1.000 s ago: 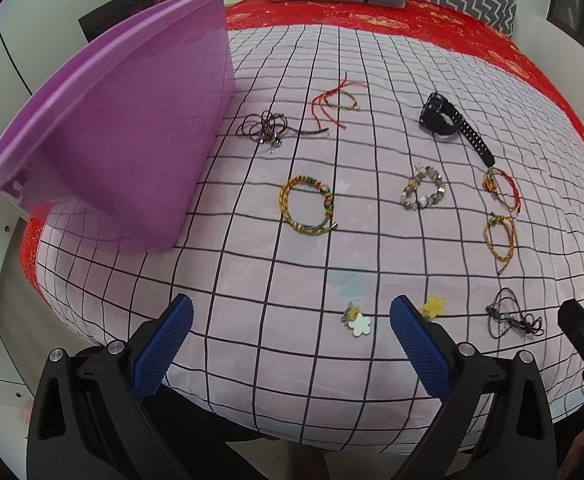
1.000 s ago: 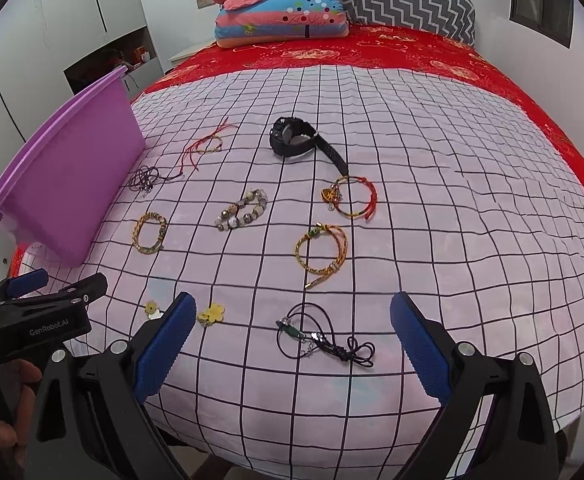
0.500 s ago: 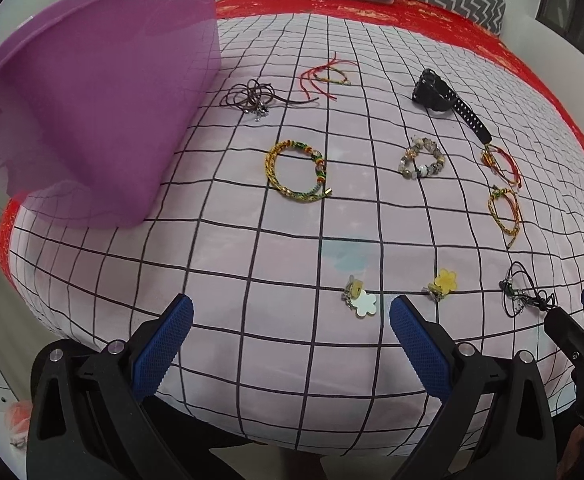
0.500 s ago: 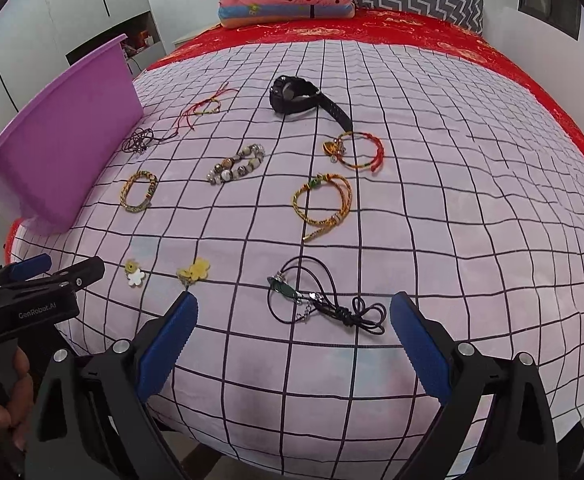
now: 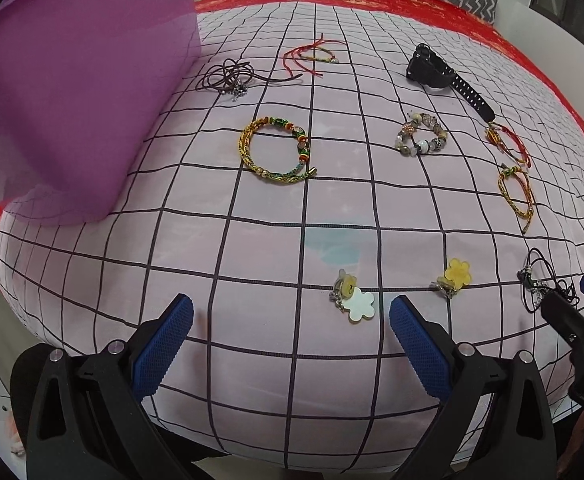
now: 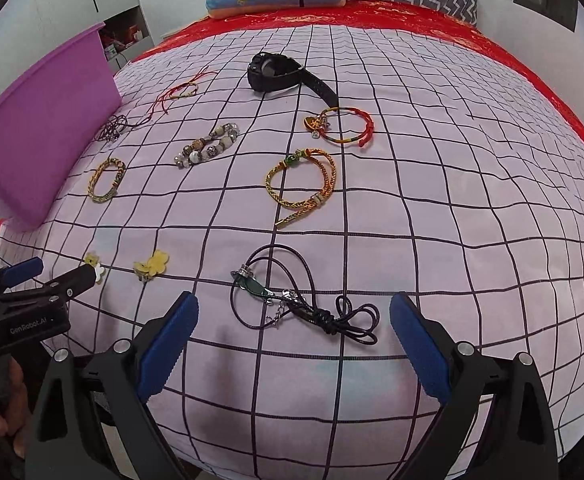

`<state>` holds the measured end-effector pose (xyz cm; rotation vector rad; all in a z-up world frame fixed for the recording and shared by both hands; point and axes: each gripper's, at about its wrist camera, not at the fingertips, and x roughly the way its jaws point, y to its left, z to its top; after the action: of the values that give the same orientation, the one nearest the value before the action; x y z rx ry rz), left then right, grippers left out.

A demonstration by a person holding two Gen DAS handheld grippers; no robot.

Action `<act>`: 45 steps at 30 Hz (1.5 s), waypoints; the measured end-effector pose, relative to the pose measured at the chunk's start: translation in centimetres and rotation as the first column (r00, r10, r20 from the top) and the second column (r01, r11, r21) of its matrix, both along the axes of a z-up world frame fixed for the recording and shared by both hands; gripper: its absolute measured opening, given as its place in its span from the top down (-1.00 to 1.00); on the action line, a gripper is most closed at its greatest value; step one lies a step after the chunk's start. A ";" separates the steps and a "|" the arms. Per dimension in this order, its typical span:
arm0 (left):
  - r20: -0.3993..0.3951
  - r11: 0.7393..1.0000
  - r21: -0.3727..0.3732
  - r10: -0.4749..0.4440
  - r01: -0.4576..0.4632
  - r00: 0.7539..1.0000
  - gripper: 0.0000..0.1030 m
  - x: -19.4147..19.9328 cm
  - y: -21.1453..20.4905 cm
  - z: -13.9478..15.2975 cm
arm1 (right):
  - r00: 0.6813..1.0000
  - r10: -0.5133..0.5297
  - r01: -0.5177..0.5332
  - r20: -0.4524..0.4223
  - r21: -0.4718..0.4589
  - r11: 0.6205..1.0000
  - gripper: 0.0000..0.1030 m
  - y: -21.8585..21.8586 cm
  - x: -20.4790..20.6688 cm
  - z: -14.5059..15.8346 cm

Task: Organize jewelry
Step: 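Grasp the white flower charm with left gripper while right gripper grasps black cord necklace, then carry the charm and necklace in both grippers over the purple tub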

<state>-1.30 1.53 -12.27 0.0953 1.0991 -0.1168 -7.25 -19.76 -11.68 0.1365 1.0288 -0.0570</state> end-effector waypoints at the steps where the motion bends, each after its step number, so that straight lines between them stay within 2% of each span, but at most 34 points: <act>1: 0.002 1.000 -0.003 0.000 0.000 1.000 -0.88 0.0 -0.1 -0.1 | 1.000 0.006 -0.006 -0.003 -0.006 1.000 -0.80 0.1 0.1 -0.2; 10: -0.010 0.999 0.038 -0.035 0.035 0.999 -0.86 0.0 -1.7 -1.6 | 0.999 0.049 -0.050 -0.019 -0.067 0.997 -0.79 0.6 0.9 -1.6; 14: 0.003 0.998 0.039 -0.041 0.040 0.999 -0.84 0.0 -2.0 -1.7 | 0.999 0.042 -0.044 -0.034 -0.055 0.998 -0.79 0.2 1.1 -2.4; 20: 0.001 0.999 0.013 -0.046 0.046 0.999 -0.63 -0.1 -2.1 -1.6 | 0.998 0.067 -0.068 -0.022 -0.070 0.995 -0.61 0.5 1.2 -2.5; 23: 0.001 0.999 -0.001 -0.042 0.042 0.999 -0.44 -0.3 -2.1 -1.4 | 0.997 0.079 -0.080 -0.022 -0.072 0.994 -0.52 0.7 1.3 -2.5; 29: 0.001 0.999 -0.012 -0.053 0.053 0.999 -0.01 -0.5 -2.0 -1.1 | 0.995 0.102 -0.103 -0.022 -0.064 0.993 -0.22 1.1 1.1 -2.3; 31: 0.005 0.998 -0.008 -0.064 0.064 0.998 0.36 -0.8 -2.2 -0.9 | 0.994 0.108 -0.109 -0.020 -0.065 0.992 -0.10 1.2 1.1 -2.3; 33: 0.003 0.996 -0.011 -0.084 0.084 0.996 0.60 -0.9 -2.5 -0.9 | 0.994 0.110 -0.111 -0.018 -0.066 0.992 0.04 1.3 1.1 -2.2; 35: 0.006 0.996 -0.005 -0.090 0.090 0.996 0.61 -1.0 -2.7 -0.9 | 0.993 0.113 -0.114 -0.018 -0.067 0.991 0.18 1.3 1.1 -2.2; 39: -0.004 0.995 -0.060 -0.083 0.082 0.997 0.62 -0.8 -2.0 -0.7 | 0.993 0.117 -0.118 -0.018 -0.067 0.991 0.75 1.4 1.1 -2.1; 45: -0.012 0.990 -0.125 -0.075 0.073 0.997 0.62 -0.7 -1.3 -0.2 | 0.995 0.102 -0.103 -0.018 -0.031 0.994 0.88 0.7 1.0 -1.7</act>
<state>-2.01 0.23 -12.48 0.0235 1.1029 -0.2524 -6.26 -19.01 -13.41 0.0536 1.0491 0.0187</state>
